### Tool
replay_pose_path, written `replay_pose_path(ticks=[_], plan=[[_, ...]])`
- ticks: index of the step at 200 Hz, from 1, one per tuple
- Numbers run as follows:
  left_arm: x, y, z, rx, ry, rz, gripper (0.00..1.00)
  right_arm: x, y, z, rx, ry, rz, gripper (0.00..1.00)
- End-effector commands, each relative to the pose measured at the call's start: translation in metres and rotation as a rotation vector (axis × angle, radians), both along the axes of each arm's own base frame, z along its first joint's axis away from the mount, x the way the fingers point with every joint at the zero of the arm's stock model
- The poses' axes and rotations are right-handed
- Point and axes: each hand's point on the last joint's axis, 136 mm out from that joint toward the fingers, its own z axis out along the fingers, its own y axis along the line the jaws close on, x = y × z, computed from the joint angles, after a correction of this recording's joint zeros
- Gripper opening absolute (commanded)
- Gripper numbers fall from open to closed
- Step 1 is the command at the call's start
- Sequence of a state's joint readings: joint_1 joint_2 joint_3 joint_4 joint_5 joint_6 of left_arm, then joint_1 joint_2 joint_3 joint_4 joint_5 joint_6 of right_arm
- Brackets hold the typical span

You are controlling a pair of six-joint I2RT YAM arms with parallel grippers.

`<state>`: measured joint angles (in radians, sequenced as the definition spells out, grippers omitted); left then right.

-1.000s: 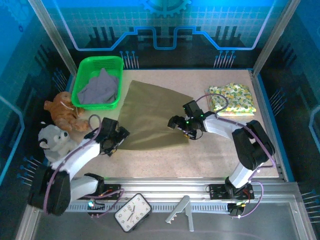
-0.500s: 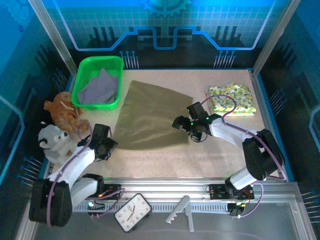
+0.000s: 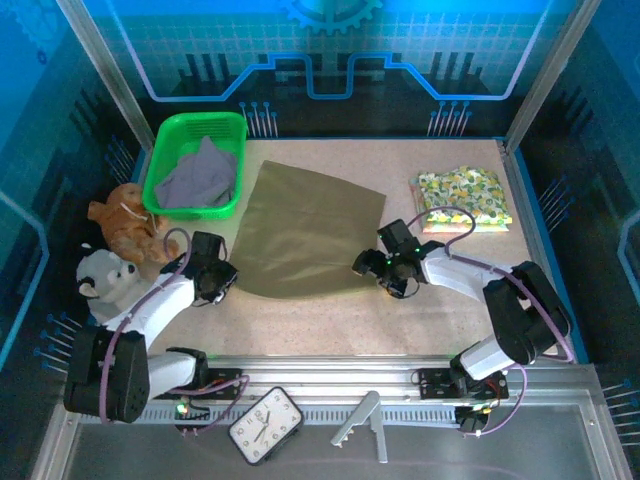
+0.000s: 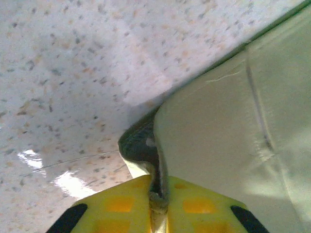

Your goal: Fold and stack the skirts

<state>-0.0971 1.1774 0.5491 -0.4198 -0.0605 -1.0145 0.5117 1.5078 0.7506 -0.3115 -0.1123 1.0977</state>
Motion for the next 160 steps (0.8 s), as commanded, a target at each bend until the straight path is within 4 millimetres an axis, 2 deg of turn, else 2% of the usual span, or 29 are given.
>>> replay_pose_path(ticks=[1, 16, 27, 51, 71, 130, 160], plan=[[0.001, 0.006, 0.009, 0.025, -0.02, 0.002, 0.07, -0.008, -0.002, 0.002, 0.024, 0.007, -0.031, 0.86], [-0.003, 0.007, 0.011, 0.02, -0.036, 0.013, 0.03, -0.009, -0.001, 0.002, 0.041, 0.006, -0.038, 0.83], [-0.006, 0.007, 0.012, 0.016, -0.048, 0.02, 0.03, -0.01, -0.002, 0.002, 0.045, 0.012, -0.043, 0.71], [-0.011, 0.009, 0.013, 0.019, -0.051, 0.028, 0.03, -0.011, 0.003, 0.001, 0.07, 0.025, -0.036, 0.61], [-0.013, 0.008, 0.012, 0.015, -0.046, 0.026, 0.03, -0.014, 0.006, -0.003, 0.086, 0.047, -0.044, 0.56], [-0.014, 0.006, 0.009, 0.004, -0.041, 0.021, 0.0, -0.026, 0.001, -0.011, 0.096, 0.084, -0.094, 0.53], [-0.014, 0.005, 0.008, 0.001, -0.035, 0.02, 0.0, -0.026, 0.004, -0.013, 0.108, 0.085, -0.089, 0.46]])
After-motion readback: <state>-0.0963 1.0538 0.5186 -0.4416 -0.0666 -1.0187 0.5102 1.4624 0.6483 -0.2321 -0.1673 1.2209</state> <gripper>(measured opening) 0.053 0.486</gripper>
